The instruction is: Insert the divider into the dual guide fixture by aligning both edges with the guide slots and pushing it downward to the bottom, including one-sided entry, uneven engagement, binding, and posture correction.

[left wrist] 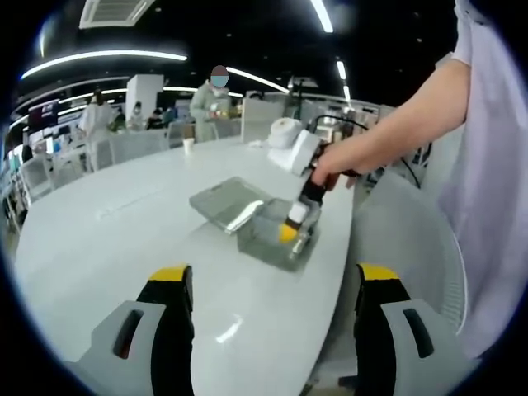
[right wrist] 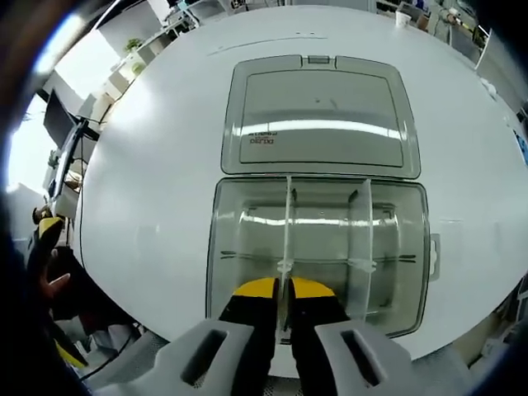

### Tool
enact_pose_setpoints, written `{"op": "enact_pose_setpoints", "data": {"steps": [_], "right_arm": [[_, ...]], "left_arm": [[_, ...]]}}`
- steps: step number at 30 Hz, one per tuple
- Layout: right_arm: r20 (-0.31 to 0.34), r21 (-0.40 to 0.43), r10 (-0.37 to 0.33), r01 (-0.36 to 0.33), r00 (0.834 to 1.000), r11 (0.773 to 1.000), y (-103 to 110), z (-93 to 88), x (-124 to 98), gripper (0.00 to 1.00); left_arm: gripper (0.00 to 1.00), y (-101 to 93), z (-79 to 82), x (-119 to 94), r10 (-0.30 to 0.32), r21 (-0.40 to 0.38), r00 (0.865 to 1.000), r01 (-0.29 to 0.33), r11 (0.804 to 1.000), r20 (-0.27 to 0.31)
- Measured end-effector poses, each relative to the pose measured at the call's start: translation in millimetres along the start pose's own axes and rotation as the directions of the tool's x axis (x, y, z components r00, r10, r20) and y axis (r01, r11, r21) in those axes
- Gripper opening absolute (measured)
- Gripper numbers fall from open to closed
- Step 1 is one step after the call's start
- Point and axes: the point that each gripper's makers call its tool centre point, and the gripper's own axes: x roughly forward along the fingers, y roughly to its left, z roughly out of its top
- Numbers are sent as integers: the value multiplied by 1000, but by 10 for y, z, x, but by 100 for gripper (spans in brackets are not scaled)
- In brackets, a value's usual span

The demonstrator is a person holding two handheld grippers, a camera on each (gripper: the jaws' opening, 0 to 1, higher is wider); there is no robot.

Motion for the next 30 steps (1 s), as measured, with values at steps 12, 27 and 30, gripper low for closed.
{"op": "enact_pose_setpoints", "data": {"steps": [12,27,30], "right_arm": [[33,-22,23,-23,999,999,32,37,-43,10],[143,-75,99,-89,985,993,92,167,-239,12],[196,-120,135,-113,971,986,125,226,-284,13]], "left_arm": [[78,-25,18,26,3,-6,1000,-3,1000,2],[78,-93,73,131,-4,-38,1000,5,999,13],[77,-105,84,151,-2,-44,1000,3,999,15]]}}
